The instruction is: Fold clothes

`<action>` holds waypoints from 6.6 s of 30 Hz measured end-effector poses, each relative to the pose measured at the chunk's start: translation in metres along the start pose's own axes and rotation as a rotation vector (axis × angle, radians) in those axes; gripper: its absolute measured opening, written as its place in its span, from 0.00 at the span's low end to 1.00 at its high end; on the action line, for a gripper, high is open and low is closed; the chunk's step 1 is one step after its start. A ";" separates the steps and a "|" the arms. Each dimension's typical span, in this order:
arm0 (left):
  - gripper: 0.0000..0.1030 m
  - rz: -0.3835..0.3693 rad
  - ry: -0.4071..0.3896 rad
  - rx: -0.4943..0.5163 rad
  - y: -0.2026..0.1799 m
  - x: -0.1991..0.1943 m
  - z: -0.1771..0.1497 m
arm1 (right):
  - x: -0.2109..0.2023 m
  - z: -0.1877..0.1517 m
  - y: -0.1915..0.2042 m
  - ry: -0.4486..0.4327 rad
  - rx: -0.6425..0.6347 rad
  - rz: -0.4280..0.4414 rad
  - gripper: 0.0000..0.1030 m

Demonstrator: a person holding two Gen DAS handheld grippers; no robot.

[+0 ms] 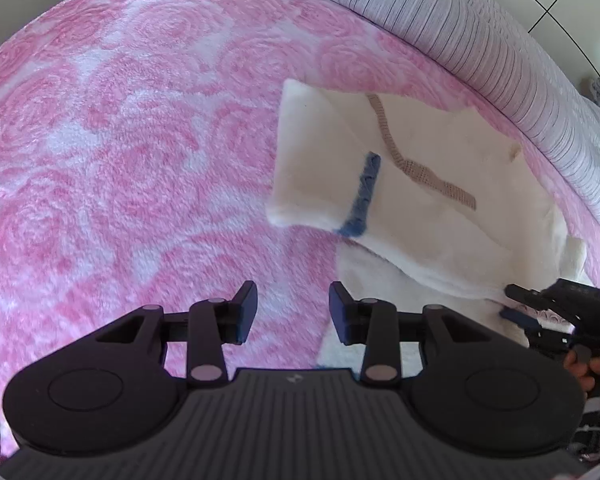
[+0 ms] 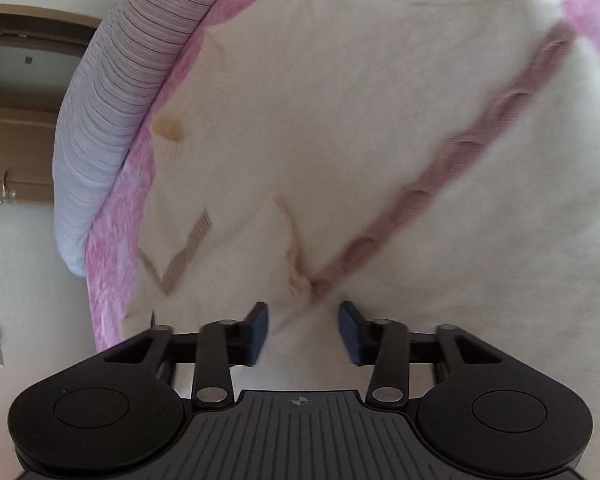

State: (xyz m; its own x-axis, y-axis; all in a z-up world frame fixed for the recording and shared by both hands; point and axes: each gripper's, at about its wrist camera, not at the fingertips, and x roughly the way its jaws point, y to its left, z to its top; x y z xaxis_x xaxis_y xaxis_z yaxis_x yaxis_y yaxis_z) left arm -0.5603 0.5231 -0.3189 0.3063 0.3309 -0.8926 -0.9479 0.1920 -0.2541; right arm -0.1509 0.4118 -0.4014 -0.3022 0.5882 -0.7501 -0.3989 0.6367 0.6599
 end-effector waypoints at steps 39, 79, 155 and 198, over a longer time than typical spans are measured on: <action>0.32 -0.075 0.021 0.220 -0.098 0.058 0.026 | -0.091 0.086 -0.018 -0.432 -0.405 -0.391 0.20; 0.34 -0.002 0.038 0.121 -0.182 0.026 -0.022 | -0.258 0.211 -0.190 -0.698 -0.210 -0.257 0.04; 0.14 0.045 -0.221 0.560 -0.151 0.084 0.037 | -0.078 0.068 -0.036 -0.274 -0.890 -0.265 0.40; 0.16 0.011 0.028 0.484 -0.056 -0.016 -0.206 | -0.146 -0.165 -0.118 -0.134 -0.736 -0.613 0.41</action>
State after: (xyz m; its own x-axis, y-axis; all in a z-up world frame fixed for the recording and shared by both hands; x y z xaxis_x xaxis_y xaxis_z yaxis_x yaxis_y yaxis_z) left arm -0.5298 0.3172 -0.3672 0.2874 0.3114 -0.9058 -0.7994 0.5989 -0.0477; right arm -0.2027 0.1688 -0.3765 0.2216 0.3390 -0.9143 -0.9109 0.4066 -0.0700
